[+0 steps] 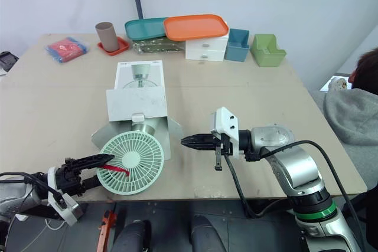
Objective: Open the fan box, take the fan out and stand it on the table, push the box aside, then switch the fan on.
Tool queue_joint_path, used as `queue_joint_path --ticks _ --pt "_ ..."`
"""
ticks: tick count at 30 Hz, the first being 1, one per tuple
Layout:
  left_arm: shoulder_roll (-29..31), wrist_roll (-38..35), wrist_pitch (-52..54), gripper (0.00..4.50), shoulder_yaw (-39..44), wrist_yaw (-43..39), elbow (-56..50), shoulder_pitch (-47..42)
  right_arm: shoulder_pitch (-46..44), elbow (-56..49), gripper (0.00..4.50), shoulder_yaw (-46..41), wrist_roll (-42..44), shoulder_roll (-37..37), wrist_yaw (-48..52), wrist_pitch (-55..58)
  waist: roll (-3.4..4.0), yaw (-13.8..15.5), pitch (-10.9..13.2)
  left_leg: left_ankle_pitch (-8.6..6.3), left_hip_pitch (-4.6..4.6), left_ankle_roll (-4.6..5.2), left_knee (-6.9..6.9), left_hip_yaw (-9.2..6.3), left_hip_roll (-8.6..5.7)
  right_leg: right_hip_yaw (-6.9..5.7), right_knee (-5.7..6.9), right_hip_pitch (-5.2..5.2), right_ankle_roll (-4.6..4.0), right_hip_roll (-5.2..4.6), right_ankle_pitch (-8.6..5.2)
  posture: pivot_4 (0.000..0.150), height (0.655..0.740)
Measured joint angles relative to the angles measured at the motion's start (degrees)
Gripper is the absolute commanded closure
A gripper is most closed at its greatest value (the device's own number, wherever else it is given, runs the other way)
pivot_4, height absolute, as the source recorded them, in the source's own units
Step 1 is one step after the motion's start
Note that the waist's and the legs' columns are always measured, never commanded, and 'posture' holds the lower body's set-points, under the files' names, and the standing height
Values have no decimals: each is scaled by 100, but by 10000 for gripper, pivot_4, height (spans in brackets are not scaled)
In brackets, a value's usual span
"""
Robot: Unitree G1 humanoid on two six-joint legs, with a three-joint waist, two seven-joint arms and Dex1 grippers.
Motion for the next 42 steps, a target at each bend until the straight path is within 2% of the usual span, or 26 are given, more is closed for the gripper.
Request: queue_joint_path --ticks 1,9,10,13,25,28,32,40,42 --pt "0 63 -1 19449 -2 74 0 1 2 0 45000 0 -1 0 -6 0 0 0 0 1 0 0 1 2 1 0 2 0 0 0 0 1500 7400" --pt "-46 708 -120 19449 137 605 -19 -81 6 0 45000 21 -6 22 -74 -9 -1 -1 -1 11 8 0 12 11 5 0 27 1 0 -1 1 1500 7400" --pt "-46 757 -120 22853 142 660 -19 -81 6 0 45000 26 -6 24 -77 -10 -1 -1 -1 12 9 -1 12 11 5 0 29 1 0 -1 1 1500 7400" --pt "-60 1028 -120 25047 182 966 -152 -55 6 0 45000 124 -5 66 -93 -12 -1 -2 -1 19 17 -2 12 15 8 1 44 1 -2 -1 1 1500 7400" --pt "-15 1253 -29 25261 183 1546 -700 365 -1 2 45000 182 -68 105 -103 -81 -1 -3 -1 26 17 -9 12 24 16 0 50 -1 -4 0 1 1500 7400" --pt "156 650 234 25261 309 1586 -1326 1343 -137 100 45000 221 -119 259 -133 -117 -13 -106 -8 16 26 -14 8 64 44 2 50 -12 -10 -6 4 1500 7400" --pt "308 -181 899 25261 398 1518 -2247 2341 -498 455 45000 227 -222 383 -176 -196 -12 -89 -6 29 31 -9 1 107 68 -10 60 -10 -38 -7 -17 1500 7400" --pt "318 -1026 2110 25261 409 1170 -3542 3257 -655 772 45000 391 -261 522 48 -390 -15 -81 -6 39 37 -8 0 167 82 -5 59 -12 -39 -28 -15 1500 7400" --pt "322 -1650 2713 25261 357 996 -3942 3743 -744 877 45000 413 -272 579 83 -444 -17 -88 -7 39 36 -8 -6 168 85 -5 59 -17 -43 -25 -19 1500 7400"
